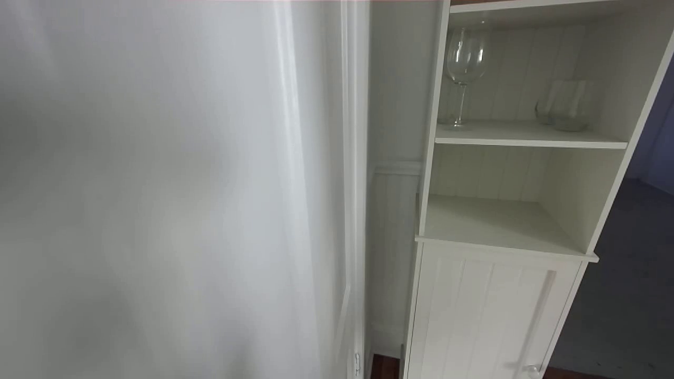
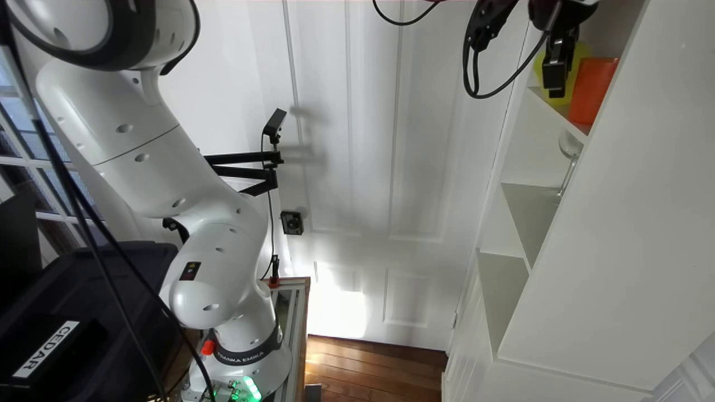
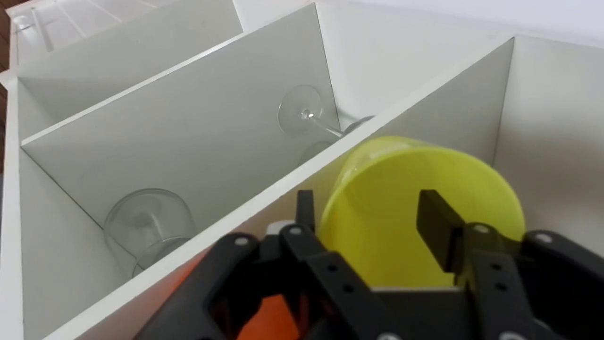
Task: Remove the yellow cup from the middle shelf and put it on the third shelf from the bottom
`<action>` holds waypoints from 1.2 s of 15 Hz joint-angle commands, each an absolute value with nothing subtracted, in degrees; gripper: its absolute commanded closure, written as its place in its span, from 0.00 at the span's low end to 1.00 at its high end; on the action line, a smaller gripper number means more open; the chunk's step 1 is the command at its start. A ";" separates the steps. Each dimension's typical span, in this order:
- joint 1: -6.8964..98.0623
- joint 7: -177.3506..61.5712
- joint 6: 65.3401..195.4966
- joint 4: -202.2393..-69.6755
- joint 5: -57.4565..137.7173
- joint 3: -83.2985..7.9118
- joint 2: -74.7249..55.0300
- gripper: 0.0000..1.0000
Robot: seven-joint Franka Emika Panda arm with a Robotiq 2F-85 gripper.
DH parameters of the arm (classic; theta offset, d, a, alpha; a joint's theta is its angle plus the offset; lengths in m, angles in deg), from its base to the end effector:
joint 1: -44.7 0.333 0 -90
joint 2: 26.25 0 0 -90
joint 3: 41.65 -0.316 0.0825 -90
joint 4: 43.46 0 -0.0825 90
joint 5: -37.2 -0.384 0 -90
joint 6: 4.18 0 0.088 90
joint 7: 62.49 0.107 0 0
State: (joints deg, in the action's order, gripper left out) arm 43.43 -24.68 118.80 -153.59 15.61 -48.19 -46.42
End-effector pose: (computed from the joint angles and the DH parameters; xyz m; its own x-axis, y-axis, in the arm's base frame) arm 0.4810 0.0709 0.7001 0.7218 -0.6620 0.2018 -0.4593 -0.6764 -0.5758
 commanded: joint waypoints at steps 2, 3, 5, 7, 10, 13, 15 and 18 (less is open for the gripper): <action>44.10 -22.65 119.74 -151.04 16.82 -48.66 -44.44 0.00; 44.12 -22.46 120.18 -150.83 17.14 -48.88 -44.24 0.01; 44.05 -21.90 121.11 -150.50 17.91 -49.27 -43.91 0.00; 43.99 -21.40 121.88 -150.50 18.66 -49.47 -43.79 0.00; 43.89 -20.75 122.58 -150.51 19.73 -49.51 -43.56 0.00; 43.85 -20.40 122.66 -150.66 20.44 -49.36 -43.81 0.00; 44.22 -21.30 122.90 -151.69 19.90 -48.95 -45.25 0.00; 44.77 -23.63 124.23 -154.17 18.81 -48.42 -48.64 0.00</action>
State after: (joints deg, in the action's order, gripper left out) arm 43.77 -22.75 122.76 -151.96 18.89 -49.18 -45.01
